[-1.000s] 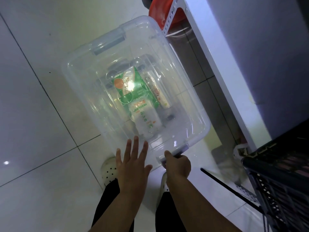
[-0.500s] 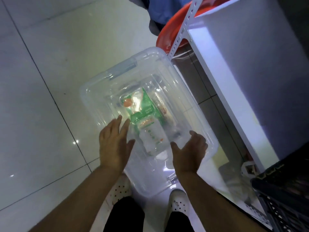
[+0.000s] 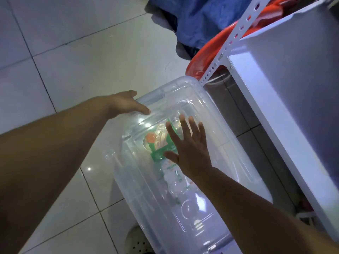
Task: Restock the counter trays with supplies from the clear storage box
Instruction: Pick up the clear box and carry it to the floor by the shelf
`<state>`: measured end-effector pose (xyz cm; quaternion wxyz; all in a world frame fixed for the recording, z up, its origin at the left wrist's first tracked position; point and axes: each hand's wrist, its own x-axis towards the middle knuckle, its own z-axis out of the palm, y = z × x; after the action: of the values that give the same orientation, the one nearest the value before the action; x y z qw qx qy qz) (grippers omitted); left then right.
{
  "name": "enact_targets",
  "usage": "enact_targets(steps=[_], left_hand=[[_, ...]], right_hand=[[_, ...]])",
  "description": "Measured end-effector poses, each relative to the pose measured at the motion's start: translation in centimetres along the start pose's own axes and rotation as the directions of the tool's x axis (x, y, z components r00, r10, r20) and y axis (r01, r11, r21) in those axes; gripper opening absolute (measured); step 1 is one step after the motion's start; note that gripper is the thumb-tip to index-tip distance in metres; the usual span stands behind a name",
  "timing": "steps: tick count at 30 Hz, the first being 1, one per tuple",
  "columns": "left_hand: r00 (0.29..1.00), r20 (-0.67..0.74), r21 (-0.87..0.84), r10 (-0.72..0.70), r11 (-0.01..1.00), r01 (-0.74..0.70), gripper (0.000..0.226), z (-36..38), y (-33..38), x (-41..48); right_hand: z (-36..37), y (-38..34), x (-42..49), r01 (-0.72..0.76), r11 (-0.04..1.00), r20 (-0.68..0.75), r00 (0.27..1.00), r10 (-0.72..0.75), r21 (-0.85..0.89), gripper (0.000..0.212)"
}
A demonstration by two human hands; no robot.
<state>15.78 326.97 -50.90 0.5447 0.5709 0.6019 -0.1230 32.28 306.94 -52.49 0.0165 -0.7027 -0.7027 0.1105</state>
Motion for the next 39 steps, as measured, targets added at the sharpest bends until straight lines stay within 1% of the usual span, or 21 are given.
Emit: enact_targets(steps=[1,3,5,7,11,13,15,17,20,22,24,26,28,29,30,32,33,34,35,36,39], left_hand=[[0.998,0.061,-0.014,-0.012,1.0,0.013,0.086,-0.4,0.2,0.2],[0.998,0.053,0.02,0.044,0.999,-0.045,0.067,-0.4,0.4,0.2],[0.984,-0.062,0.128,0.166,0.979,-0.158,0.059,-0.2,0.7,-0.1],[0.941,-0.178,0.266,0.289,0.935,-0.236,0.06,0.3,0.7,-0.8],[0.857,-0.292,0.259,0.424,0.898,-0.355,0.046,1.6,-0.2,-1.9],[0.809,-0.356,0.35,0.468,0.869,-0.349,0.041,2.4,-0.6,-2.3],[0.746,-0.434,0.49,0.505,0.827,-0.274,0.042,3.5,-1.0,-2.7],[0.697,-0.501,0.563,0.513,0.805,-0.188,0.046,5.2,-1.7,-3.6],[0.671,-0.624,0.486,0.399,0.871,-0.067,0.052,8.4,-3.5,-6.8],[0.696,-0.66,0.405,0.282,0.914,0.012,0.057,11.2,-5.4,-9.8],[0.743,-0.645,0.347,0.18,0.935,0.075,0.059,14.6,-7.4,-13.4],[0.767,-0.625,0.303,0.143,0.95,0.069,0.06,17.7,-8.9,-16.4],[0.774,-0.619,0.248,0.133,0.968,0.032,0.065,20.5,-9.8,-18.9],[0.774,-0.627,0.18,0.091,0.983,0.031,0.069,21.7,-10.1,-19.7],[0.78,-0.625,0.053,-0.004,0.997,0.047,0.073,22.7,-10.1,-20.5],[0.797,-0.537,-0.262,-0.276,0.953,0.154,0.076,23.9,-9.6,-21.4],[0.799,-0.469,-0.349,-0.376,0.91,0.223,0.069,24.2,-9.3,-21.6],[0.806,-0.426,-0.361,-0.411,0.894,0.265,0.051,24.0,-9.1,-21.9],[0.818,-0.404,-0.349,-0.41,0.895,0.277,0.027,23.6,-9.0,-22.1],[0.83,-0.386,-0.333,-0.403,0.9,0.282,0.016,23.1,-8.9,-22.6],[0.828,-0.372,-0.384,-0.419,0.882,0.274,0.027,21.2,-8.4,-24.8]], right_hand=[[0.2,0.1,0.0,-0.001,1.0,-0.002,1.0,0.001,-0.005,0.082],[0.5,0.1,0.1,-0.003,1.0,-0.008,1.0,0.003,-0.006,0.083],[0.8,0.2,0.2,-0.002,1.0,-0.012,1.0,0.002,-0.005,0.084],[0.9,0.3,0.2,-0.005,1.0,-0.006,1.0,0.004,-0.011,0.084],[1.0,0.3,0.5,-0.002,1.0,0.009,1.0,0.002,-0.012,0.083],[0.9,0.3,0.4,0.001,1.0,0.013,1.0,-0.001,-0.015,0.082],[0.5,0.1,0.5,0.007,1.0,0.027,1.0,-0.007,-0.016,0.081],[-0.3,0.0,0.5,0.015,1.0,0.04,0.999,-0.015,0.003,0.079],[-1.9,1.1,-0.6,0.006,0.997,0.026,1.0,-0.008,0.071,0.073],[-2.9,3.2,-3.0,-0.089,0.995,-0.025,0.996,0.09,0.052,0.069],[-3.8,5.6,-6.2,-0.219,0.976,-0.033,0.975,0.219,-0.001,0.067],[-4.5,7.5,-9.2,-0.339,0.94,0.009,0.941,0.339,0.032,0.066],[-5.1,8.7,-11.6,-0.42,0.897,0.095,0.907,0.41,0.14,0.065],[-5.3,9.1,-12.7,-0.457,0.868,0.145,0.888,0.436,0.194,0.063],[-5.6,9.4,-13.7,-0.499,0.833,0.194,0.865,0.462,0.24,0.061],[-5.9,10.2,-14.9,-0.561,0.774,0.275,0.825,0.494,0.294,0.056],[-6.2,10.4,-15.2,-0.57,0.762,0.302,0.818,0.49,0.306,0.053],[-6.5,10.6,-15.4,-0.566,0.762,0.317,0.819,0.478,0.315,0.049],[-6.9,10.6,-15.5,-0.555,0.766,0.319,0.827,0.464,0.324,0.045],[-7.4,10.5,-15.6,-0.541,0.771,0.304,0.837,0.454,0.337,0.041],[-9.7,9.8,-16.5,-0.482,0.795,0.179,0.876,0.448,0.369,0.034]])
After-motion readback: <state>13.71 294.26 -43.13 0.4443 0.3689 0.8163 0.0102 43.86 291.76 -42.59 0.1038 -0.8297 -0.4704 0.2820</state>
